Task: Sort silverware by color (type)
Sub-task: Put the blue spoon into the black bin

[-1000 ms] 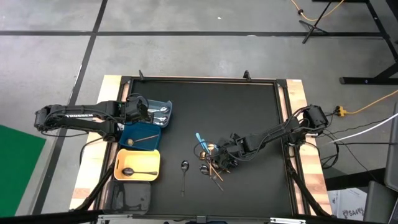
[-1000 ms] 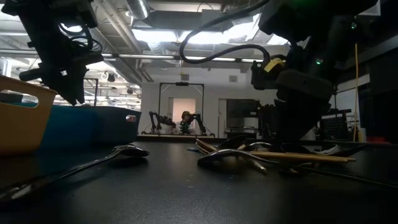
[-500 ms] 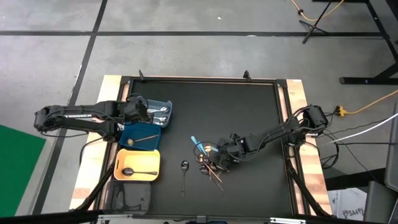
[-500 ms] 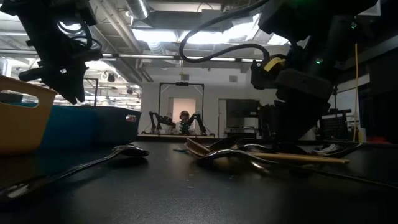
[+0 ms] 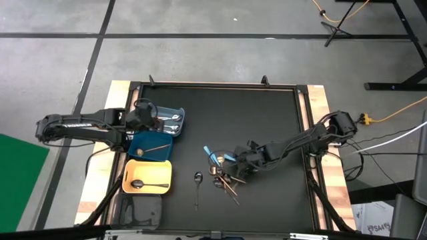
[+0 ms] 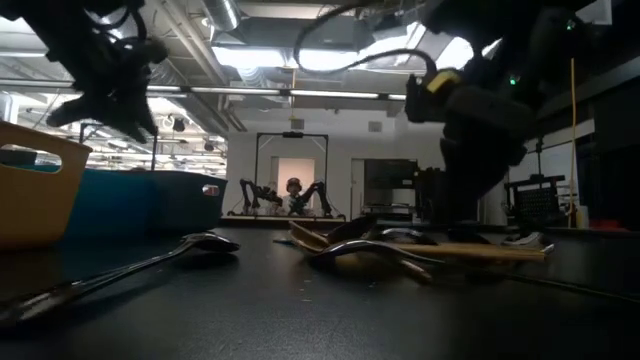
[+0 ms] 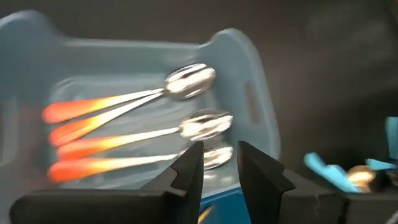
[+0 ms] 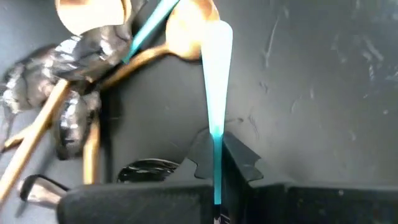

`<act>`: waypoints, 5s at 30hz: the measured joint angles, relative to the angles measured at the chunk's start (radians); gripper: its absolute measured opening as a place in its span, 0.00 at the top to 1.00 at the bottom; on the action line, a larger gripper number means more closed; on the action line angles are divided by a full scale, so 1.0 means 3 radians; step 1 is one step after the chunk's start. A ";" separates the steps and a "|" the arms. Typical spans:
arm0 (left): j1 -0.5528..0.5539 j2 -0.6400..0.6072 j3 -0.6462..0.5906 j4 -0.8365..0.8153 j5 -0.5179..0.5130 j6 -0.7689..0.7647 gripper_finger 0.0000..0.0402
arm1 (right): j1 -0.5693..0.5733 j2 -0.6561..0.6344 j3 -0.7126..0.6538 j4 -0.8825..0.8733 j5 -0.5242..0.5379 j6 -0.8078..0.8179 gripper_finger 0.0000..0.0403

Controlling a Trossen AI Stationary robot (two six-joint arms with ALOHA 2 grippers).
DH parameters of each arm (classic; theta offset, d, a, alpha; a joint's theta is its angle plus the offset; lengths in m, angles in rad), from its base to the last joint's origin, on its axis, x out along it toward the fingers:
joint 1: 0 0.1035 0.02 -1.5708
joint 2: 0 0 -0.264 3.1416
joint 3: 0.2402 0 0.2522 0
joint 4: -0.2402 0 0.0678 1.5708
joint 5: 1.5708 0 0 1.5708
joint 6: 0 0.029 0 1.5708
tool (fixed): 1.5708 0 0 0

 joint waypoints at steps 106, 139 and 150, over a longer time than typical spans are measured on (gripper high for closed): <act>-0.1256 0.2366 -0.0001 0.4350 -0.0327 -0.0386 0.78 | -0.0459 -0.0368 0.0375 0.0722 -0.0201 -0.2084 1.00; -0.1275 0.2717 0.0084 0.4510 -0.0254 -0.0562 0.78 | -0.0459 -0.0345 0.0375 0.0700 -0.0251 -0.2081 1.00; -0.1266 0.3046 0.0298 0.4504 -0.0134 -0.0560 0.78 | -0.0455 -0.0255 0.0374 0.0625 -0.0313 -0.2072 1.00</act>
